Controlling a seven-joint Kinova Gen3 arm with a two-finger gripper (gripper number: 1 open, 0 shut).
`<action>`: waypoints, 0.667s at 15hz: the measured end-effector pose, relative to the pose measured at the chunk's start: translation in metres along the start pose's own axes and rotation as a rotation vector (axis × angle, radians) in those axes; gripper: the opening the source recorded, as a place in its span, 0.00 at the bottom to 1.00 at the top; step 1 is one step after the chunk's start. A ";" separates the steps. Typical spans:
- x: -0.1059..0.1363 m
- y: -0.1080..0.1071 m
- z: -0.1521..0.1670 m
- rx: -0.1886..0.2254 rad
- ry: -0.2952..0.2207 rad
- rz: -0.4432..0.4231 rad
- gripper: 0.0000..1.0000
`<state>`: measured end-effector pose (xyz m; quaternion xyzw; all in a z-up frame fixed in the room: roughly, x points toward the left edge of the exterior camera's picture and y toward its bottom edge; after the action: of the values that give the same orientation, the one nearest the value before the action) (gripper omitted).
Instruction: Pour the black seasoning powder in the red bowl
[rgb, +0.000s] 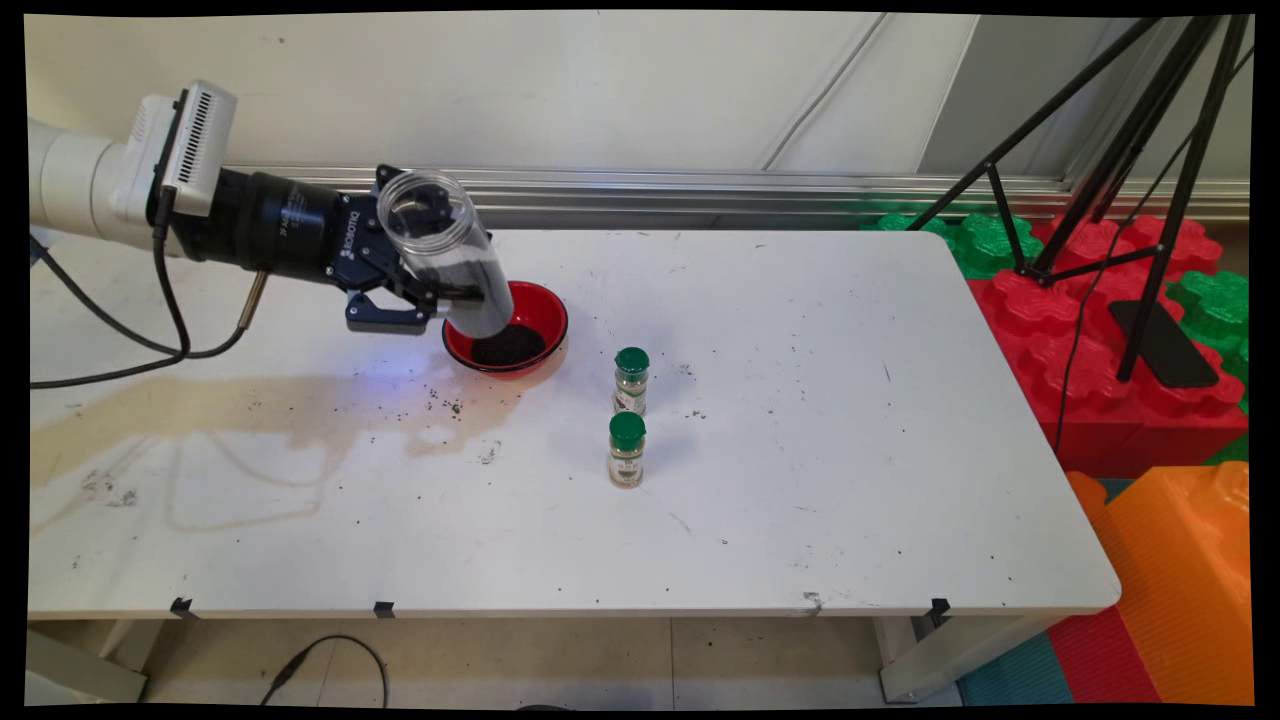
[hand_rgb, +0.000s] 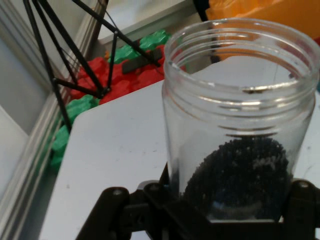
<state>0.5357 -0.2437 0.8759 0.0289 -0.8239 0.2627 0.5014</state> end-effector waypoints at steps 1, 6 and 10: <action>-0.001 0.003 0.002 -0.011 0.006 -0.022 0.00; -0.013 0.014 0.014 -0.065 0.017 -0.115 0.00; -0.031 0.021 0.024 -0.095 0.016 -0.194 0.00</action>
<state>0.5249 -0.2429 0.8328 0.0826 -0.8246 0.1738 0.5320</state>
